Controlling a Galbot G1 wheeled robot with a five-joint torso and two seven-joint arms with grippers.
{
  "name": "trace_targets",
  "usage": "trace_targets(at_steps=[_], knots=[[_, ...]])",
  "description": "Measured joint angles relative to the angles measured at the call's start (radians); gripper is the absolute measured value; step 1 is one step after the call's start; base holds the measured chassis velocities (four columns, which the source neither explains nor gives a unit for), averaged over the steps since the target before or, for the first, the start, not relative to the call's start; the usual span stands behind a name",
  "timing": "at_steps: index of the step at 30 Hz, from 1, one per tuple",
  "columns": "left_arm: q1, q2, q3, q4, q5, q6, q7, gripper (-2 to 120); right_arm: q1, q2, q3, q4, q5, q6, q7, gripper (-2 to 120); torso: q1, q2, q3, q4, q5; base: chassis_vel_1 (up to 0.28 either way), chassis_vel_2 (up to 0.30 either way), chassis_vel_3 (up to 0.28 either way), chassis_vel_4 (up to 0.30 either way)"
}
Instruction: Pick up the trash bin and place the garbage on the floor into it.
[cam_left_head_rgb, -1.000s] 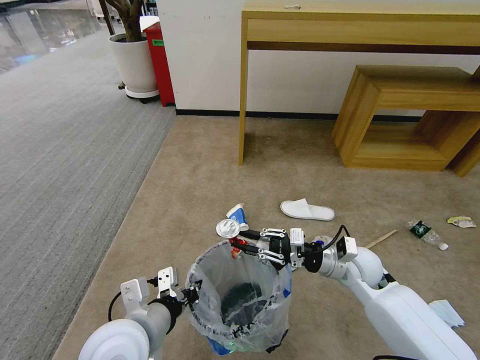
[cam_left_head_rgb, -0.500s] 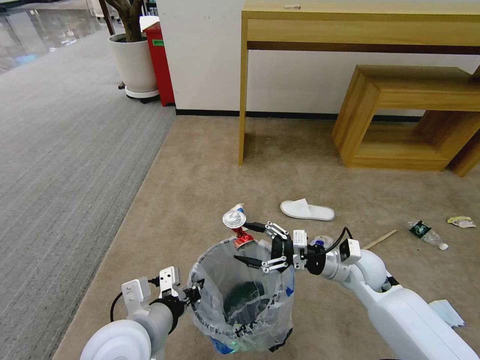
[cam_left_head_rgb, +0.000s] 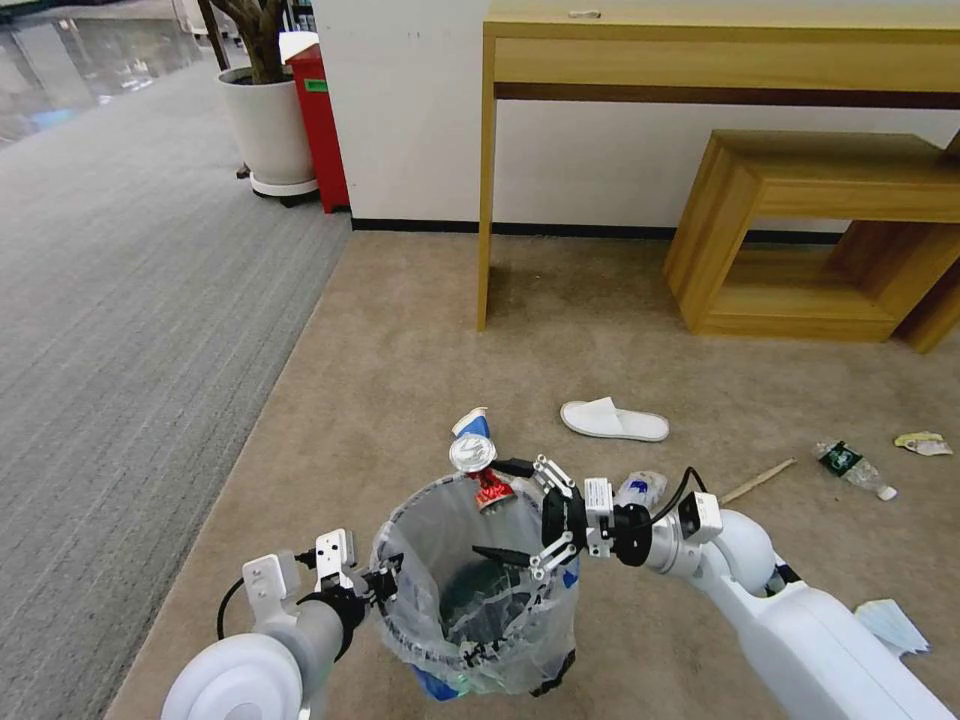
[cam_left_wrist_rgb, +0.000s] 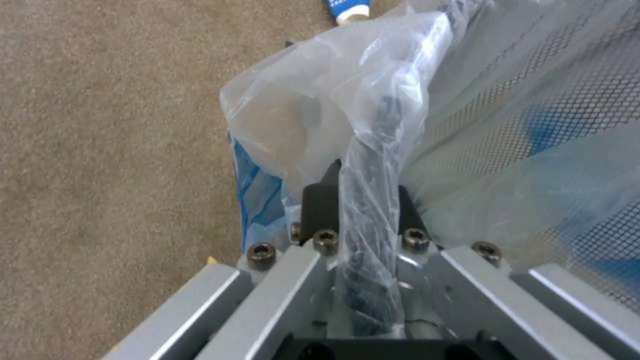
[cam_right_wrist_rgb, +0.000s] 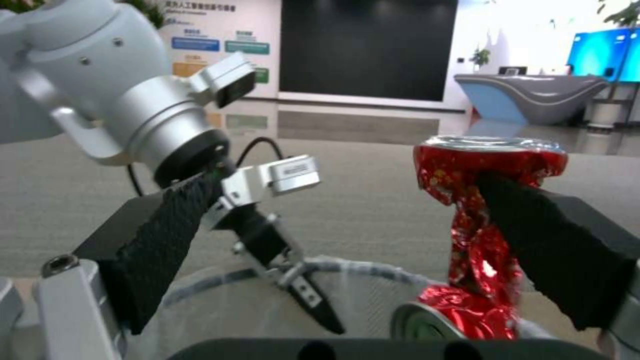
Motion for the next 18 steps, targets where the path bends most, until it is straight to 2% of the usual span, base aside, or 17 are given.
trace_targets(at_steps=[13,18], knots=[[0.005,-0.001,0.0,-0.014,0.006,0.0,0.006,1,-0.018,-0.009,0.01,0.0,-0.067,-0.014,-0.033,100,0.0,0.0,0.0,0.0,0.0,0.0,0.0,0.0,0.0],[0.012,-0.001,-0.002,-0.029,0.008,0.0,0.008,1,-0.017,-0.012,0.054,-0.009,-0.141,-0.022,-0.098,100,0.0,0.0,0.0,0.0,0.0001,0.0,0.0,0.0,0.0]])
